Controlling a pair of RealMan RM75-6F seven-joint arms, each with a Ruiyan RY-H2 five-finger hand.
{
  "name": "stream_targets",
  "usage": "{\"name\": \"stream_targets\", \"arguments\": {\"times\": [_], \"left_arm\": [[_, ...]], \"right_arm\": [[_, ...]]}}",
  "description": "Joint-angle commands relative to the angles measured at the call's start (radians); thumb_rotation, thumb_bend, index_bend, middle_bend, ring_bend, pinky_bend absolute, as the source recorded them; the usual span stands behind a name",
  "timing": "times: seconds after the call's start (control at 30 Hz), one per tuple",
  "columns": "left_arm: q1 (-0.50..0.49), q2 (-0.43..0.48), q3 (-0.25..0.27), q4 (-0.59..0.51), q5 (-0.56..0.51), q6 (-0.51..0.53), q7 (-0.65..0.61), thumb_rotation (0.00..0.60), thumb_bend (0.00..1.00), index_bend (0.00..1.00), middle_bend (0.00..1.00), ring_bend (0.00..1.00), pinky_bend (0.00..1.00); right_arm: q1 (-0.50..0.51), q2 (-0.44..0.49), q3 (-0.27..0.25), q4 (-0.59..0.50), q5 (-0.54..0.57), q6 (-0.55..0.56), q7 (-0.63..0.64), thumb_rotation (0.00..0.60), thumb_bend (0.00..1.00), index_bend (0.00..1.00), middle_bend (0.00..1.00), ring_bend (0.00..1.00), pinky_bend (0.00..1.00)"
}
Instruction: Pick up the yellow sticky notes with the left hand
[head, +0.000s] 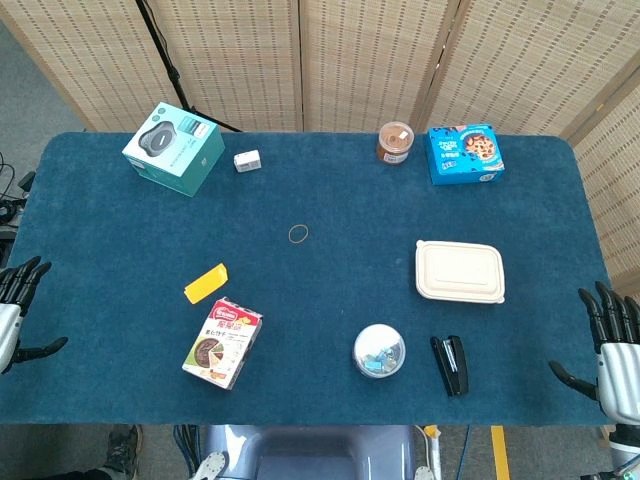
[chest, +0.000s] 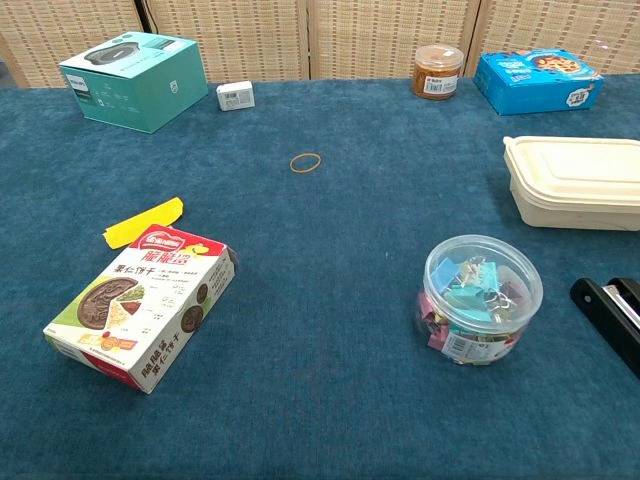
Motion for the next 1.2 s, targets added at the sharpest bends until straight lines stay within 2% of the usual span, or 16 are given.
{"name": "stream_targets", "arguments": {"times": [0.03,0.17,0.37,0.6,0.8,1.2], "left_arm": [[-0.032,-0.029,-0.004,0.036,0.013,-0.034,-0.025,0.6,0.1,0.0,0.0,0.0,0.0],[-0.085,-0.084,-0.009,0.101,0.021,-0.097,-0.065,0.6,0.1,0.0,0.0,0.0,0.0],[-0.154,-0.18,-0.021,0.185,0.022,-0.162,-0.031,0.6,0.1,0.0,0.0,0.0,0.0],[-0.216,-0.296,-0.044,0.273,0.013,-0.189,0.005,0.6,0.1,0.0,0.0,0.0,0.0],[-0.263,-0.365,-0.046,0.305,-0.019,-0.255,0.055,0.6,0.1,0.0,0.0,0.0,0.0],[-0.312,-0.497,-0.053,0.428,-0.058,-0.293,0.078,0.6,0.1,0.0,0.0,0.0,0.0]], "right_arm": [[0.002,0.0,0.0,0.001,0.004,-0.006,0.003,0.6,0.0,0.0,0.0,0.0,0.0],[0.006,-0.002,0.002,0.004,0.012,-0.016,0.004,0.6,0.0,0.0,0.0,0.0,0.0],[0.012,-0.005,0.006,0.01,0.032,-0.034,0.005,0.6,0.0,0.0,0.0,0.0,0.0],[0.017,-0.007,0.01,0.018,0.051,-0.048,0.011,0.6,0.0,0.0,0.0,0.0,0.0],[0.02,-0.006,0.013,0.025,0.067,-0.06,0.021,0.6,0.0,0.0,0.0,0.0,0.0],[0.025,-0.001,0.02,0.037,0.091,-0.077,0.046,0.6,0.0,0.0,0.0,0.0,0.0]]}}
